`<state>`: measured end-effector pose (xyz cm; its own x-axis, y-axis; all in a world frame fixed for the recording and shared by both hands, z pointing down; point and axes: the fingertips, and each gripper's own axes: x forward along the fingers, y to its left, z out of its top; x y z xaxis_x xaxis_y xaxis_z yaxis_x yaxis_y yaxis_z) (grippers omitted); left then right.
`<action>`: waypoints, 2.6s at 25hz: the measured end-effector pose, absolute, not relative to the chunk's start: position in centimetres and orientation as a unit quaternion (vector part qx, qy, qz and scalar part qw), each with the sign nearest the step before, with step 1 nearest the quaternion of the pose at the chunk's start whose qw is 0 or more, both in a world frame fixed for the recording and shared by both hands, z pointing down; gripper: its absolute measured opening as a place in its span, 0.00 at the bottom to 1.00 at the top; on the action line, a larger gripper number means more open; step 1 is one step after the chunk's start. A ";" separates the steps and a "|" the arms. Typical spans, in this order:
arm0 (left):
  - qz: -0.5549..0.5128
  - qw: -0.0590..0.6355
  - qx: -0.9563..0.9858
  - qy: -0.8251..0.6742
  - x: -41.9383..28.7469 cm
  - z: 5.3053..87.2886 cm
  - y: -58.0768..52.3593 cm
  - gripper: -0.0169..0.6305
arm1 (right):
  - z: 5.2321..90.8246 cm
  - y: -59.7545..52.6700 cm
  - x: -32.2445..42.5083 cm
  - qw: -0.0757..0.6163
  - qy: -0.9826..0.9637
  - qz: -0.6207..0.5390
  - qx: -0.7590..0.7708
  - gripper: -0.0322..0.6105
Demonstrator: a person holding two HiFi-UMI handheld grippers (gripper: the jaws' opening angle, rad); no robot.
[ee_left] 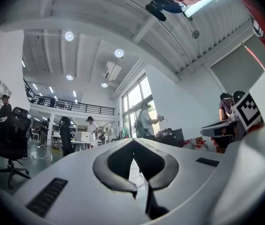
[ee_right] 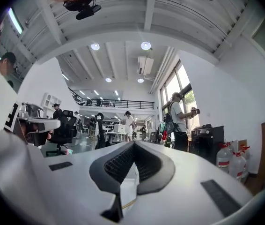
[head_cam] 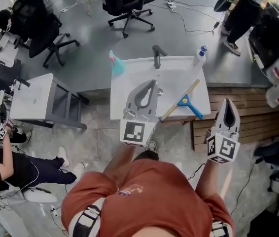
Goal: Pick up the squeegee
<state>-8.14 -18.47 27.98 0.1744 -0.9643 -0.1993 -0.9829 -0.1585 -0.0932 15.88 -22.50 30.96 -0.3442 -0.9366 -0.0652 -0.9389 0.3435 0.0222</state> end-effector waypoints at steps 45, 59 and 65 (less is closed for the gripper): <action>-0.050 -0.032 -0.801 0.596 -11.2 48.7 -34.0 0.05 | 50.5 -38.6 7.0 -0.128 0.845 -0.054 -0.517 0.07; -0.116 -0.075 -0.794 0.591 -9.5 56.2 -35.0 0.05 | 63.2 -36.2 6.2 -0.275 0.878 -0.109 -0.377 0.23; -0.118 -0.094 -0.790 0.594 -8.9 57.8 -35.1 0.05 | 66.8 -34.9 6.3 -0.344 0.880 -0.095 -0.314 0.32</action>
